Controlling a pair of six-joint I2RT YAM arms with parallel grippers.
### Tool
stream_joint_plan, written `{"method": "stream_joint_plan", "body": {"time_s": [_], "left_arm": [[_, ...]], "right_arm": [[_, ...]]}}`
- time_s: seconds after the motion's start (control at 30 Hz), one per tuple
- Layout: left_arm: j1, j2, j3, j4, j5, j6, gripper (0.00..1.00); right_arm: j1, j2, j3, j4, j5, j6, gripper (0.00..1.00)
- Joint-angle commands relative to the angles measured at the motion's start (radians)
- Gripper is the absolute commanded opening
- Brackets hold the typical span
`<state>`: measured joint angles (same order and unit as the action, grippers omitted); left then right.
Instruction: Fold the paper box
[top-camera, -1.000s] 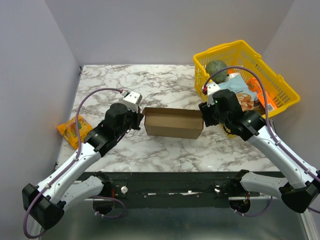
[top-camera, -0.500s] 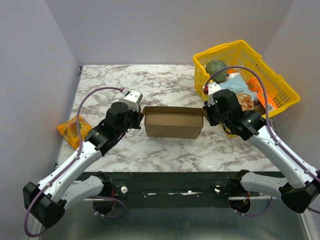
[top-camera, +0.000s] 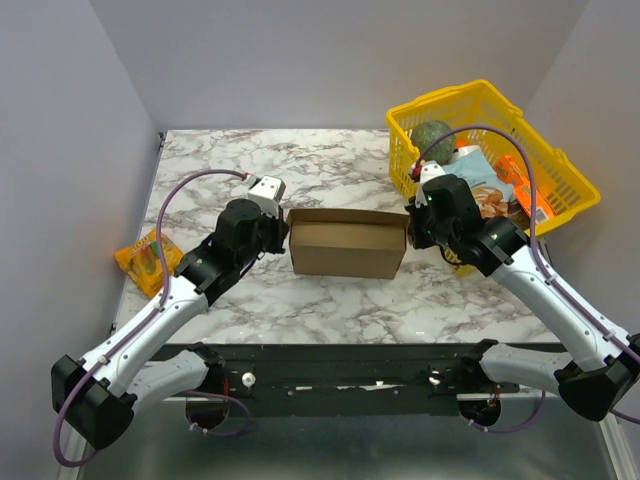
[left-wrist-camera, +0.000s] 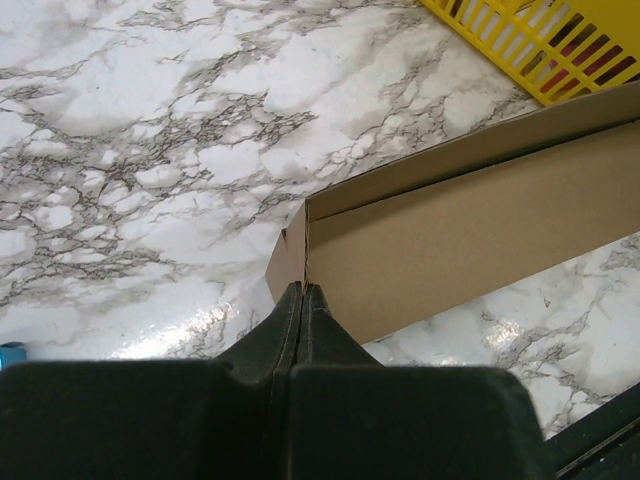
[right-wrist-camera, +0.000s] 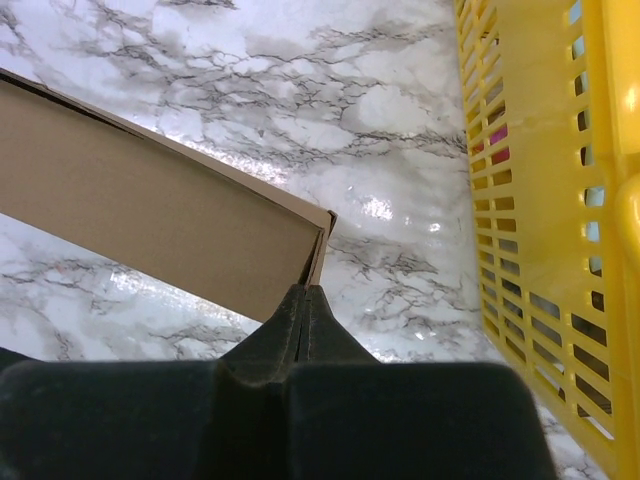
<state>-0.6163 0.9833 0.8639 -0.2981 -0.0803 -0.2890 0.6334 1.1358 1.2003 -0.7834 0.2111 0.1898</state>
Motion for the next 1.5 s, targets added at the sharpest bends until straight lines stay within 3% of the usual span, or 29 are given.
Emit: {"method": "stream_joint_plan", "body": {"time_s": [0.0,0.53,1.47], "left_arm": [[-0.011,0.026,0.014,-0.045,0.054,-0.026,0.0],[-0.011,0.037,0.021,-0.058,0.06,-0.015,0.0],[-0.011,0.064,0.073,-0.055,0.004,-0.071,0.0]], "right_arm": [[0.008,0.012,0.042,0.059,-0.095,0.071,0.01],[0.006,0.053,0.084,0.075,-0.098,0.131,0.01],[0.006,0.001,-0.128,0.065,-0.03,0.056,0.01]]}}
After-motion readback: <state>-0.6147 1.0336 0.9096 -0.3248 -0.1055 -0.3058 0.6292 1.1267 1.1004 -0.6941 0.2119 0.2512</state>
